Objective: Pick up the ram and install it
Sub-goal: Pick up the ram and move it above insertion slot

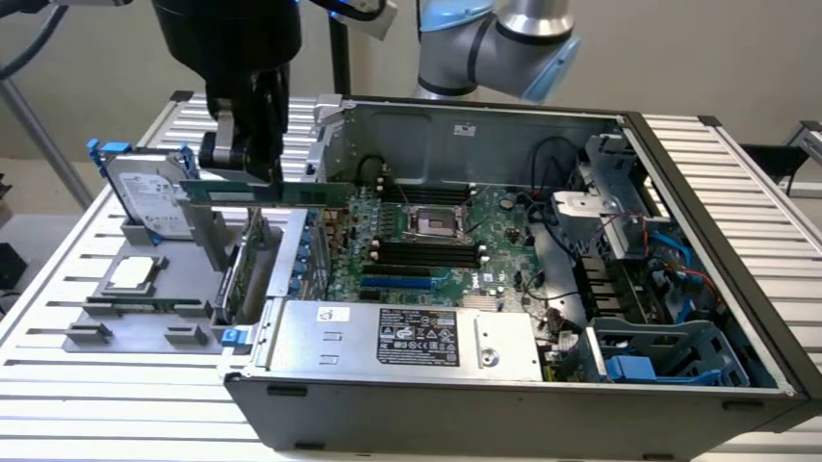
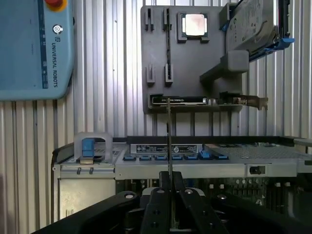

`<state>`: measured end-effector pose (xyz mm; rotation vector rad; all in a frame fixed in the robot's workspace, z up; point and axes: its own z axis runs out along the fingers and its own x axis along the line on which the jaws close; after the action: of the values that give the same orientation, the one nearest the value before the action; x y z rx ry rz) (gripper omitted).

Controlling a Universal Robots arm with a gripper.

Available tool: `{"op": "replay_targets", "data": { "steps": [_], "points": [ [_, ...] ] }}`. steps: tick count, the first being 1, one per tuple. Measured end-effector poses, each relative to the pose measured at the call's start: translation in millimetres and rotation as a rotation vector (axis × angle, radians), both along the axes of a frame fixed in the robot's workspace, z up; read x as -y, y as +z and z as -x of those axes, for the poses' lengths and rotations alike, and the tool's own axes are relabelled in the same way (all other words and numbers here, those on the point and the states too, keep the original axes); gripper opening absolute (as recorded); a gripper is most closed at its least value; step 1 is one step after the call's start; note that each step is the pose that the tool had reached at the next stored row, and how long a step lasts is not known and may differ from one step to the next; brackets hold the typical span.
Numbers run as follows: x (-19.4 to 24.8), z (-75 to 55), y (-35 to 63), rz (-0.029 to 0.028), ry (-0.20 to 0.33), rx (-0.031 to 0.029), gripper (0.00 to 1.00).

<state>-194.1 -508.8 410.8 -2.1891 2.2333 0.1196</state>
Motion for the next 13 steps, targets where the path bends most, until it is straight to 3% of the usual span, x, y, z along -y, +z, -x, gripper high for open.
{"op": "replay_targets", "data": {
  "steps": [13],
  "points": [
    [-0.6, -59.3, 0.1, -0.0002, 0.000, -0.0016, 0.14]
  ]
}}
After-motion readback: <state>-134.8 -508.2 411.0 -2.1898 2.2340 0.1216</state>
